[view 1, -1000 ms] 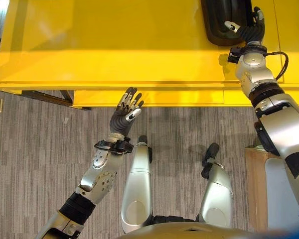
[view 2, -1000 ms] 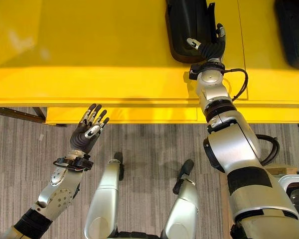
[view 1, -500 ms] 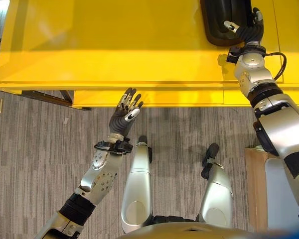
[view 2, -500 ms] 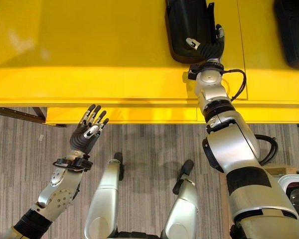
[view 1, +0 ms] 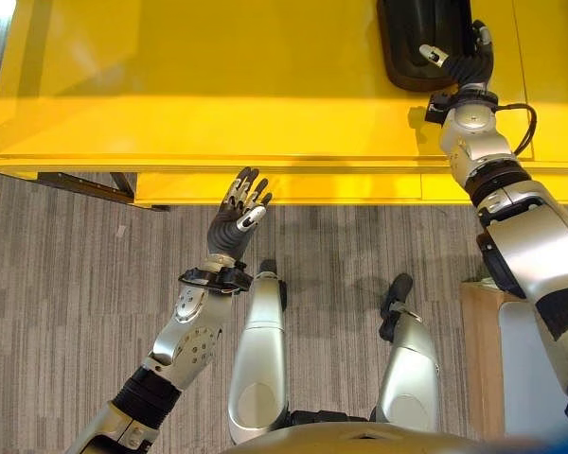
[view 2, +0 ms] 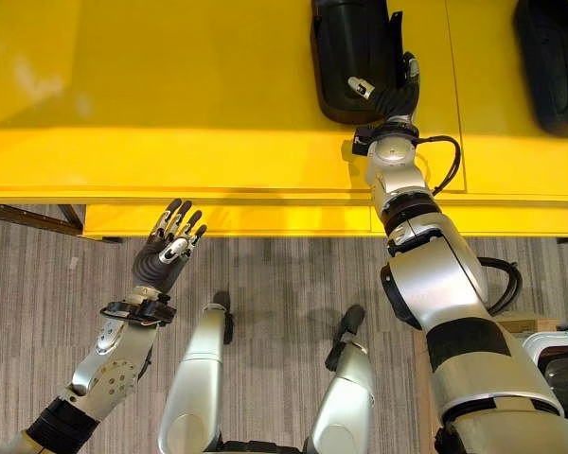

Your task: Move parts from the plastic box to the shelf.

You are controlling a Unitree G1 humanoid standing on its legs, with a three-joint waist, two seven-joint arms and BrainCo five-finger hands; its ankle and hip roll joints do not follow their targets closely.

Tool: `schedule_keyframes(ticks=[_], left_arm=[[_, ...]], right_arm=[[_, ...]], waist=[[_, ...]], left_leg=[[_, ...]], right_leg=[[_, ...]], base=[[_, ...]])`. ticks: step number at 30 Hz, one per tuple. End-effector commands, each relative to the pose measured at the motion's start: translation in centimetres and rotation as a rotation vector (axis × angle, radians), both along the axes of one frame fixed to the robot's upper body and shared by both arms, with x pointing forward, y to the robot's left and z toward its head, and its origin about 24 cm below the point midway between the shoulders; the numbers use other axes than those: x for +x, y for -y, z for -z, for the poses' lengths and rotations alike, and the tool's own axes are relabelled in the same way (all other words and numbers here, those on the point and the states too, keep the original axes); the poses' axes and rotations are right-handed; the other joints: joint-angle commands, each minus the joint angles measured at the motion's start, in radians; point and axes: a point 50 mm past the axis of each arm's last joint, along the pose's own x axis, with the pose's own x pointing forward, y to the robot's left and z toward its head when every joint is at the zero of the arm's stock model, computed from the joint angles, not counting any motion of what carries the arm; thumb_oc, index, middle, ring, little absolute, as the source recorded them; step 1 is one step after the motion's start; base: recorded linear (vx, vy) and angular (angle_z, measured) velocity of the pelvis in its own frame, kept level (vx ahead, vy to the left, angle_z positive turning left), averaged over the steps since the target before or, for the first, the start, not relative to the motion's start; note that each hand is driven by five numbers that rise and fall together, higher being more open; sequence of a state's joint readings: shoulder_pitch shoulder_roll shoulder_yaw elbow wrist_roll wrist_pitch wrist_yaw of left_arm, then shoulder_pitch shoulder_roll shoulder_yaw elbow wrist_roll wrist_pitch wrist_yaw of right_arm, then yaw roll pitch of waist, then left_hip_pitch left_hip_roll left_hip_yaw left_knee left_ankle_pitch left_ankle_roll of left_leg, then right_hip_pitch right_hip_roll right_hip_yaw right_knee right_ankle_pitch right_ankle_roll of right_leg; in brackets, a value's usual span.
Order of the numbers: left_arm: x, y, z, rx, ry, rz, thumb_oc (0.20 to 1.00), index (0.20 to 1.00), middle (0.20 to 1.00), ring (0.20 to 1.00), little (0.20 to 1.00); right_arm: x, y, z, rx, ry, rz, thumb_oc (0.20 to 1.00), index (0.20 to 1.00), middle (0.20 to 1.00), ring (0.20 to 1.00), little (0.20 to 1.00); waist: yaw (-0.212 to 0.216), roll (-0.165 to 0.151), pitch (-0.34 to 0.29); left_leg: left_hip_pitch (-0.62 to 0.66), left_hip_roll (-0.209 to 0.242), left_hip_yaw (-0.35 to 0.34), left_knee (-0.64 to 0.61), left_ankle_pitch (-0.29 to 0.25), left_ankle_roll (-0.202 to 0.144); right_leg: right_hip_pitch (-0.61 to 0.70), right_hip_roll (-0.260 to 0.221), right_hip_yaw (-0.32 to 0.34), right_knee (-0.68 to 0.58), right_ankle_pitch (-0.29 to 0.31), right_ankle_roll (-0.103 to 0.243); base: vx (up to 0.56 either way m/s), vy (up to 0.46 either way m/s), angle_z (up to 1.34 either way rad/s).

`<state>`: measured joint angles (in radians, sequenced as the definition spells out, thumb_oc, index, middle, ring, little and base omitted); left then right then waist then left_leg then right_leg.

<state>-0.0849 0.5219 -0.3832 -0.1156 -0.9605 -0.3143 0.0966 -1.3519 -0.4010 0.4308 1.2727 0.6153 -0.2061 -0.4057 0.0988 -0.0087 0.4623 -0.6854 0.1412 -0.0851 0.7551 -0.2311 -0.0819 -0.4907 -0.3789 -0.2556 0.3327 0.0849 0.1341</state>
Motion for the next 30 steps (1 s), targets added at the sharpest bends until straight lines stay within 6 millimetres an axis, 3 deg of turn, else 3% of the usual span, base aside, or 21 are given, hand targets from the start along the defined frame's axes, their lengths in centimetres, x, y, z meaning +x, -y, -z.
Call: schedule_keyframes(ticks=[1,19,26,30], left_arm=[[-0.3,0.3,-1.7,-0.013,0.086,0.008,1.0,1.0,1.0,1.0,1.0],[-0.5,0.2,-1.7,-0.014,0.083,0.004,1.0,1.0,1.0,1.0,1.0],[-0.5,0.1,-1.6,-0.012,0.08,0.002,1.0,1.0,1.0,1.0,1.0],[-0.6,-0.1,-1.5,-0.016,0.08,-0.007,1.0,1.0,1.0,1.0,1.0]], right_arm=[[0.1,-2.3,0.5,0.069,0.015,-0.099,1.0,1.0,1.0,1.0,1.0],[0.1,-2.7,0.5,0.044,0.015,-0.108,1.0,1.0,1.0,1.0,1.0],[0.1,-2.3,0.4,0.035,0.017,-0.091,1.0,1.0,1.0,1.0,1.0],[-0.1,-0.8,-0.4,0.029,0.042,-0.038,1.0,1.0,1.0,1.0,1.0]], waist=[[0.042,0.019,0.053],[0.04,0.019,0.052],[0.04,0.018,0.053],[0.037,0.016,0.053]], left_leg=[[-0.006,-0.011,0.002,-0.156,0.123,0.013],[-0.011,-0.008,0.004,-0.152,0.122,0.014],[-0.013,-0.01,0.004,-0.15,0.12,0.014],[-0.012,-0.009,0.003,-0.151,0.121,0.014]], right_leg=[[-0.05,0.01,0.043,0.368,-0.274,-0.017],[-0.055,0.01,0.045,0.371,-0.274,-0.016],[-0.056,0.009,0.046,0.371,-0.273,-0.016],[-0.055,0.009,0.045,0.372,-0.272,-0.014]], base=[[0.0,0.0,0.0],[0.0,0.0,0.0],[0.0,0.0,0.0],[0.0,0.0,0.0]])
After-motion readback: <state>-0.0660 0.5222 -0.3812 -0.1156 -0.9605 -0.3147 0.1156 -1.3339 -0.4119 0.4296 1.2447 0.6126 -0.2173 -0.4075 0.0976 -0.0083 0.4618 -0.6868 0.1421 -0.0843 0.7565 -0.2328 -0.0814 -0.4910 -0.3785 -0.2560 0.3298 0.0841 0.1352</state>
